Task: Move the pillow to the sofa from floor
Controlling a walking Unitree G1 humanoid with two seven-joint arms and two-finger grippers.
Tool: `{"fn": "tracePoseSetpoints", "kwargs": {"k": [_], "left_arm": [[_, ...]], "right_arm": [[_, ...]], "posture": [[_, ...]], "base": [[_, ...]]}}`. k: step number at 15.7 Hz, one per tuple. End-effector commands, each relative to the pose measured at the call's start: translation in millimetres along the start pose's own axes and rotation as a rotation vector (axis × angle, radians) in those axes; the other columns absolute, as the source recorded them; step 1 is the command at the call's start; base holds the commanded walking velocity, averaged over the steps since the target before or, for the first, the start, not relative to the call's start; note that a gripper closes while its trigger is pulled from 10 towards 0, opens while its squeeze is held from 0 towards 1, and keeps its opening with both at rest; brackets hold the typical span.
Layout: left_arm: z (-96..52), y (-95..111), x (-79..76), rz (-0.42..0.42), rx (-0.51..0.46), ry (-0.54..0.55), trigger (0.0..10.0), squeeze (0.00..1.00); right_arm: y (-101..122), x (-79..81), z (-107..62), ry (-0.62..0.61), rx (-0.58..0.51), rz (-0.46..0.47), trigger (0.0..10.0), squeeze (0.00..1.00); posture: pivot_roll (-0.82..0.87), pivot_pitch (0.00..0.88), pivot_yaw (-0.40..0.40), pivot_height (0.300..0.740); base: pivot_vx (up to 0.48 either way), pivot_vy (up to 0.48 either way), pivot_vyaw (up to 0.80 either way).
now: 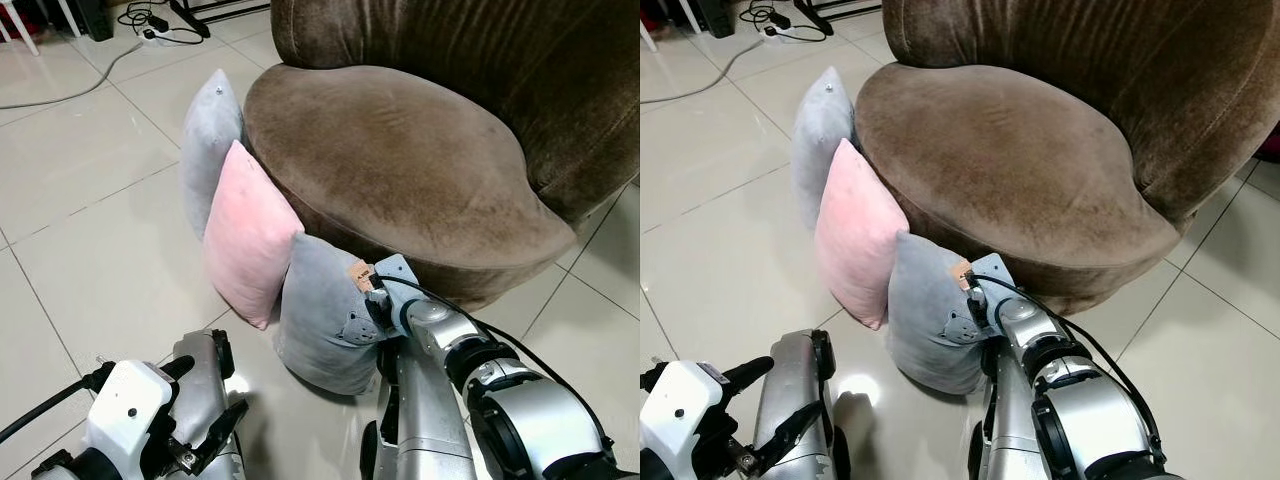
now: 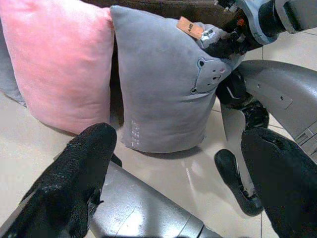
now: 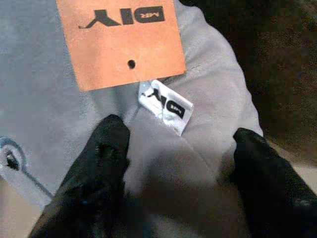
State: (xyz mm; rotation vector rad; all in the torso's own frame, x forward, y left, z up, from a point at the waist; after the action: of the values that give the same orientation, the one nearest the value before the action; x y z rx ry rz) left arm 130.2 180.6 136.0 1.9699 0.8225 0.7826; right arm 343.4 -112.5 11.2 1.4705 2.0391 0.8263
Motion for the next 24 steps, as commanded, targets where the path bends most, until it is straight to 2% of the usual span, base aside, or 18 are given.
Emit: {"fn": "tracePoseSetpoints", "kwargs": {"k": [1, 15, 19, 21, 24], "left_arm": [[-1.2, 0.9, -3.5, -0.006, 0.001, -0.024, 10.0, 0.0], [5.9, -0.6, -2.8, -0.01, -0.002, -0.027, 10.0, 0.0], [14.8, -3.6, 2.5, 0.0, -0.011, -0.023, 10.0, 0.0], [20.0, -4.1, 7.5, 0.005, -0.02, 0.003, 10.0, 0.0], [26.1, -2.1, 23.1, 0.017, -0.039, 0.148, 10.0, 0.0]], "right_arm": [[-22.7, 5.3, 1.2, 0.02, 0.084, 0.0, 0.0, 0.0], [-18.8, 13.0, 2.1, 0.049, 0.06, -0.017, 0.0, 0.0], [-13.3, 19.6, 2.5, 0.092, 0.026, -0.001, 0.0, 0.0], [-9.3, 23.5, 2.5, 0.12, 0.004, -0.006, 0.0, 0.0], [7.2, 27.0, 0.4, 0.19, -0.084, -0.024, 0.0, 0.0]], "posture": [[0.11, 0.16, -0.065, 0.461], [0.12, 0.113, -0.072, 0.461], [0.12, 0.066, -0.072, 0.461], [0.12, 0.039, -0.075, 0.461], [0.12, 0.0, -0.085, 0.461]], "base": [[0.0, 0.0, 0.0], [0.0, 0.0, 0.0], [0.0, 0.0, 0.0], [0.0, 0.0, 0.0], [0.0, 0.0, 0.0]]}}
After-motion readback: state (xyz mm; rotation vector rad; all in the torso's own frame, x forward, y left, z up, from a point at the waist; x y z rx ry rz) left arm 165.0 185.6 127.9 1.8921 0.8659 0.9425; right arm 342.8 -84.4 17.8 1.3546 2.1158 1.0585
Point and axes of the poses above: a point about 5 cm out from each wrist's last joint towards the gripper, its own z axis pointing out of the wrist towards the gripper, its own y axis along the axis of the wrist's last joint, x = y × z, the point moved 2 cm from there along z, pointing out of the wrist towards the gripper, and after that the axes turned 11 degrees about z, right-handed, at the moved point
